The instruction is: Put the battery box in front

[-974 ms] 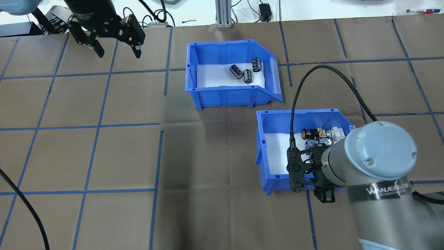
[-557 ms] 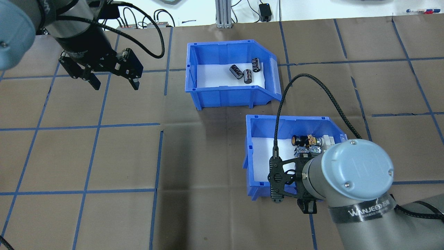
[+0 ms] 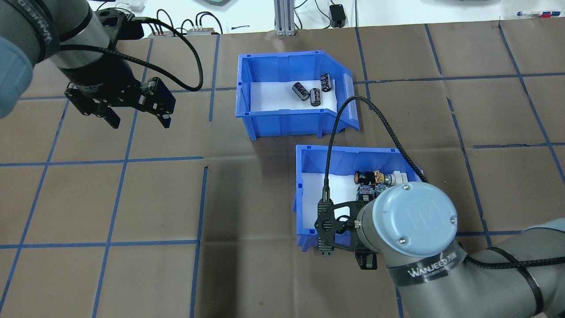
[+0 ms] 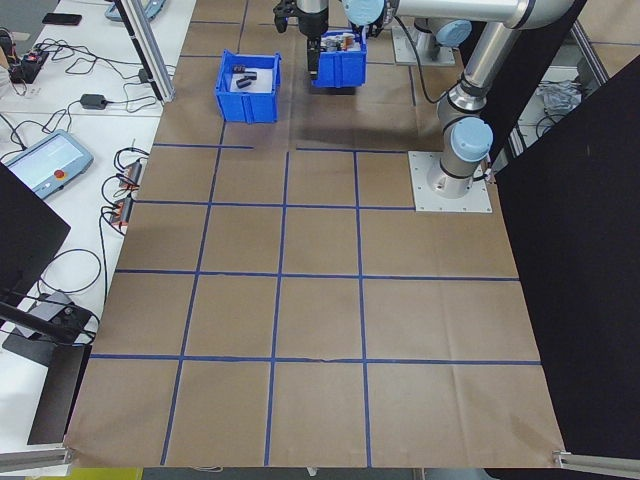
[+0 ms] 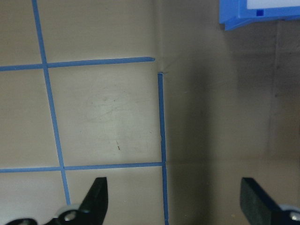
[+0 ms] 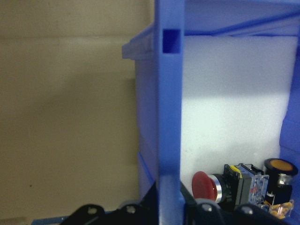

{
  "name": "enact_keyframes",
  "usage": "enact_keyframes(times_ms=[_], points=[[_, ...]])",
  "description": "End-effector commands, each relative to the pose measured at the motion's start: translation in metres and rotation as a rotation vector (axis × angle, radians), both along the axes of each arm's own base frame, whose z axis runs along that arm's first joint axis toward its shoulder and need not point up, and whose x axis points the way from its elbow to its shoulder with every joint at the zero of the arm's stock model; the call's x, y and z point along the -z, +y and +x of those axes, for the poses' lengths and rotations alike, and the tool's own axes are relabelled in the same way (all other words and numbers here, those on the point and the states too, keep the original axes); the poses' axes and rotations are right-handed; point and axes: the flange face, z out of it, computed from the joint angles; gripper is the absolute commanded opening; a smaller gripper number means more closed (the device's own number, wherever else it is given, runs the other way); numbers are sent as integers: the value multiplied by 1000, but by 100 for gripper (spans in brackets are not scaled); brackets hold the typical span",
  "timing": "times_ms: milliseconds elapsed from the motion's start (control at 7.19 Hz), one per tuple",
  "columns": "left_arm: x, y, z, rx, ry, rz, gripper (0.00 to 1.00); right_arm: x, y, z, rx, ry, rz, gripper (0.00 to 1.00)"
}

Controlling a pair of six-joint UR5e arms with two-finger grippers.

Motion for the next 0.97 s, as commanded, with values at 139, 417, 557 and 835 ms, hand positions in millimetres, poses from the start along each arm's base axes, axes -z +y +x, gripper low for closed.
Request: enact_keyframes(times_ms=[139,417,557,835], points=[[9,2,-1,0,1,15,100,20,-6,70,-31,96,-49,4],[3,0,-1,0,1,0,100,26,-6,85,-48,75,-79,4],[2,-2,0,0,0,-6,100,28,-4,88,-35,70,-82,4],[7,1,0,-2,0,3,100,30,1,92,-17,63,-79,6]])
